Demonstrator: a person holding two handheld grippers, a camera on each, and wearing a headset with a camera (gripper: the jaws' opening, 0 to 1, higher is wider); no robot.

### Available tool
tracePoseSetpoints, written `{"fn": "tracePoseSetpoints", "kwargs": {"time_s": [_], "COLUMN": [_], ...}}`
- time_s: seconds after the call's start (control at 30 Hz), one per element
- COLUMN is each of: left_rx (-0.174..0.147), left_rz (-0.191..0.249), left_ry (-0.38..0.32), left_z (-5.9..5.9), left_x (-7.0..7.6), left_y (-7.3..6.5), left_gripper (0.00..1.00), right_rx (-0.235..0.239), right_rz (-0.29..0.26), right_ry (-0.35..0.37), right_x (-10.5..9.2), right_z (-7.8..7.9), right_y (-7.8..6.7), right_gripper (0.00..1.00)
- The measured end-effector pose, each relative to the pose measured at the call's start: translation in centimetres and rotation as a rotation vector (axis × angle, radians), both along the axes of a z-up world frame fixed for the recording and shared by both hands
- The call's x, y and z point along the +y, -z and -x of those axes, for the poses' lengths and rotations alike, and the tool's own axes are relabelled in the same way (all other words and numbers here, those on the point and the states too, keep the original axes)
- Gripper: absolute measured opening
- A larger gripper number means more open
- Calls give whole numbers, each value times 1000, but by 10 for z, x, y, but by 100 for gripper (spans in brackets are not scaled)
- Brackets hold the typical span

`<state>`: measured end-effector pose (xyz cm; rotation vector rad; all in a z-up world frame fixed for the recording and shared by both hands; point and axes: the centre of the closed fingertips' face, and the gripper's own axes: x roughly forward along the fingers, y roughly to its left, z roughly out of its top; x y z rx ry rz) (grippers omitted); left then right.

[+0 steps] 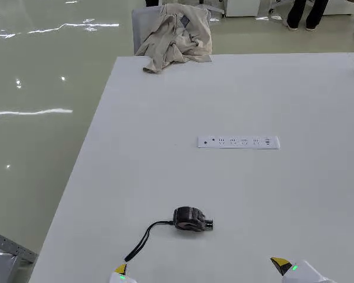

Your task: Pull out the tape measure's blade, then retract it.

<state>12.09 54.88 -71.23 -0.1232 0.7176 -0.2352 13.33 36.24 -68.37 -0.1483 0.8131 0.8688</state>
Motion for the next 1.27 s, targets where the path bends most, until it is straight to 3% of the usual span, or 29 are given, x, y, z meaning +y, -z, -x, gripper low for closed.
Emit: {"fn": "tracePoseSetpoints", "kwargs": {"time_s": [0.67,1.27], "left_rx": [6,12], "left_rz": [1,10], "left_ry": [-7,-7], "left_z": [3,4], "left_x": [7,2], "left_y": [-1,-4], "left_gripper": [100,100], "right_rx": [6,3], "right_rz": [21,16], "right_ry": [19,20], "right_x": [-3,-5], "right_z": [1,3], "right_y": [1,-3], "right_gripper": [97,97]}}
